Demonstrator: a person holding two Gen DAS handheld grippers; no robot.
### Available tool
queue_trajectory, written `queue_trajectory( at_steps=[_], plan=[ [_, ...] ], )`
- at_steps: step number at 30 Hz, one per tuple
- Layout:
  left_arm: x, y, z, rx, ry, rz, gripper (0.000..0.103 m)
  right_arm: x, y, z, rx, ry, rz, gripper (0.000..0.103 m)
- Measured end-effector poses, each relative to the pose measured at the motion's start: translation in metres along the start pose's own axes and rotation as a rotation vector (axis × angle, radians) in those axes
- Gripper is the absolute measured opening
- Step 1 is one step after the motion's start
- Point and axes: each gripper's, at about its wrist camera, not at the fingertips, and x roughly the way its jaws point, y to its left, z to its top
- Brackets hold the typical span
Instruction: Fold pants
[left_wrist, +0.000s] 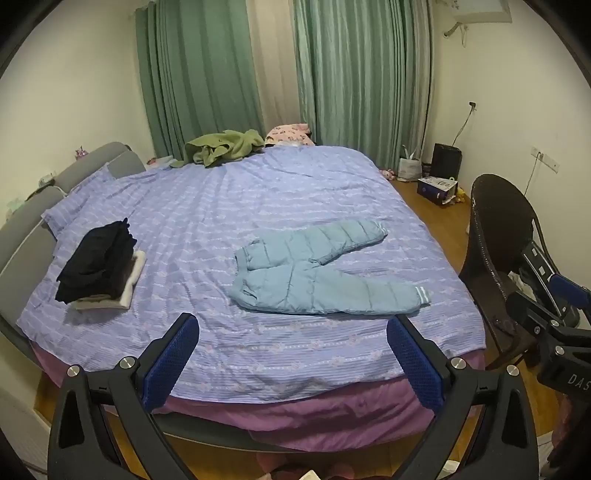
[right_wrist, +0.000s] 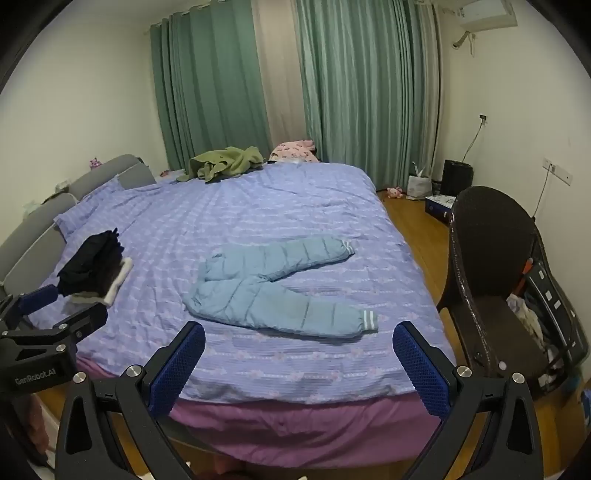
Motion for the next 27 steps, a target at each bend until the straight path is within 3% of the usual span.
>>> queue_trajectory(
  at_steps=[27],
  plan=[
    [0.0014,-0.0041,0.0092,0.012,-0.027,0.025,0.103,0.0005,-0.0053,0.0057,0.001,0.003,-0.005,0.103]
  ],
)
